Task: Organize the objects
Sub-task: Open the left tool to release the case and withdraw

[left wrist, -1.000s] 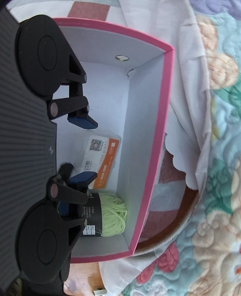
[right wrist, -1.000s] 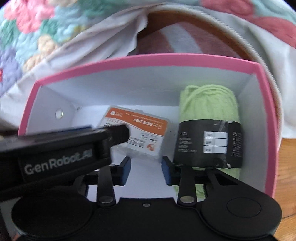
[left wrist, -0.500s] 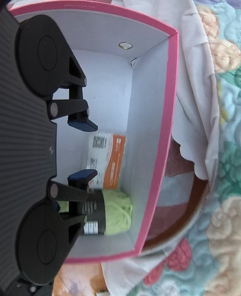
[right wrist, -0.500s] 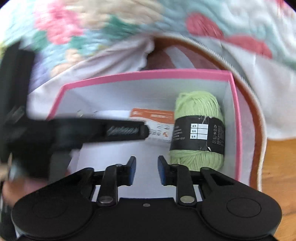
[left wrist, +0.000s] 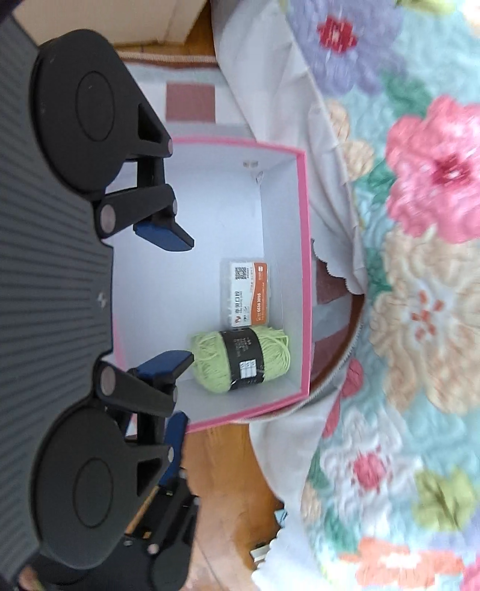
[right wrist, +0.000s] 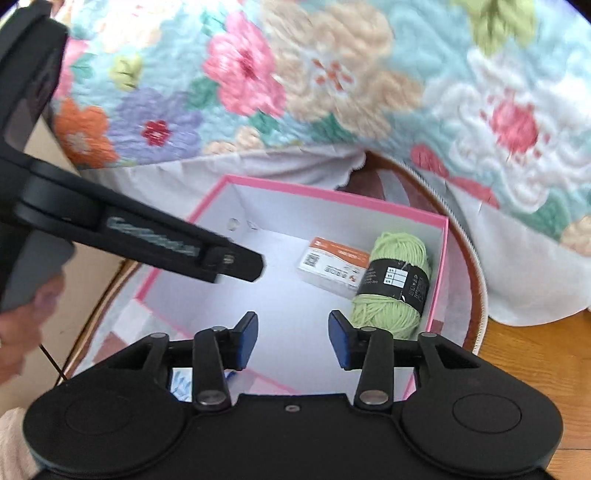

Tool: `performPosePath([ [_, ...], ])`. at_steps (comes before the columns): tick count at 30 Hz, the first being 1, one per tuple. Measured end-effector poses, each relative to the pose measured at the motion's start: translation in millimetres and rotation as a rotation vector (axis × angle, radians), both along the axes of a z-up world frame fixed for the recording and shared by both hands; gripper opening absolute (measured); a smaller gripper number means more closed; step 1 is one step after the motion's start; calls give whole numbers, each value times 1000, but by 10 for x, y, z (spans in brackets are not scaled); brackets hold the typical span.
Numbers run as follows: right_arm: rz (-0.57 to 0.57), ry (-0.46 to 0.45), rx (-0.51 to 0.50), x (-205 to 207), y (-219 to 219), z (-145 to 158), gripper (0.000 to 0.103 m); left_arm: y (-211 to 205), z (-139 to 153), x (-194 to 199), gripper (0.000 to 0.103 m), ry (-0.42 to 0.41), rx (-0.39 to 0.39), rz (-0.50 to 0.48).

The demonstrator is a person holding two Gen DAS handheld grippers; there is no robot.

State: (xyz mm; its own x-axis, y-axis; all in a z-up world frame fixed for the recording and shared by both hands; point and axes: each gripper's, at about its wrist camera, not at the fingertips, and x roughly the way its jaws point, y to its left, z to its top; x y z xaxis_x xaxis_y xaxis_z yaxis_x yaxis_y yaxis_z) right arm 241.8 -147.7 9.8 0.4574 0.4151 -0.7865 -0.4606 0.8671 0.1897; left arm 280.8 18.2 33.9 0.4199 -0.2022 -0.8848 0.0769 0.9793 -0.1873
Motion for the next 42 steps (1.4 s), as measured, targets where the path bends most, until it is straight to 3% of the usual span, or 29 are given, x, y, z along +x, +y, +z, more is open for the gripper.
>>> performPosePath([
  [1, 7, -17, -1, -75, -20, 82, 62, 5, 103, -112, 62, -6, 13, -5],
  [9, 35, -44, 26, -455, -91, 402, 64, 267, 836, -866, 74, -35, 111, -23],
  [12, 59, -29, 43, -628, -120, 545, 74, 308, 1020, -1158, 77, -34, 136, -31],
  [14, 79, -27, 41, -770, -134, 662, 76, 339, 1118, -1327, 80, -29, 125, -27],
  [16, 100, -19, 45, -900, -147, 761, 88, 367, 1166, -1478, 81, -17, 103, -14],
  [20, 172, 5, 76, -1219, -197, 950, 89, 379, 1243, -1818, 82, -13, 94, -20],
  [25, 248, 32, 92, -1620, -196, 1040, 89, 392, 1223, -2242, 86, -6, 104, -28],
  [31, 321, -20, 35, -2037, -106, 915, 89, 473, 1115, -2595, 89, -17, 98, 6],
  [37, 424, -100, 20, -2211, -6, 620, 89, 569, 768, -2773, 92, 19, 93, 19],
  [42, 466, -158, 95, -2275, 81, 310, 91, 587, 419, -2794, 92, 42, 95, 5],
])
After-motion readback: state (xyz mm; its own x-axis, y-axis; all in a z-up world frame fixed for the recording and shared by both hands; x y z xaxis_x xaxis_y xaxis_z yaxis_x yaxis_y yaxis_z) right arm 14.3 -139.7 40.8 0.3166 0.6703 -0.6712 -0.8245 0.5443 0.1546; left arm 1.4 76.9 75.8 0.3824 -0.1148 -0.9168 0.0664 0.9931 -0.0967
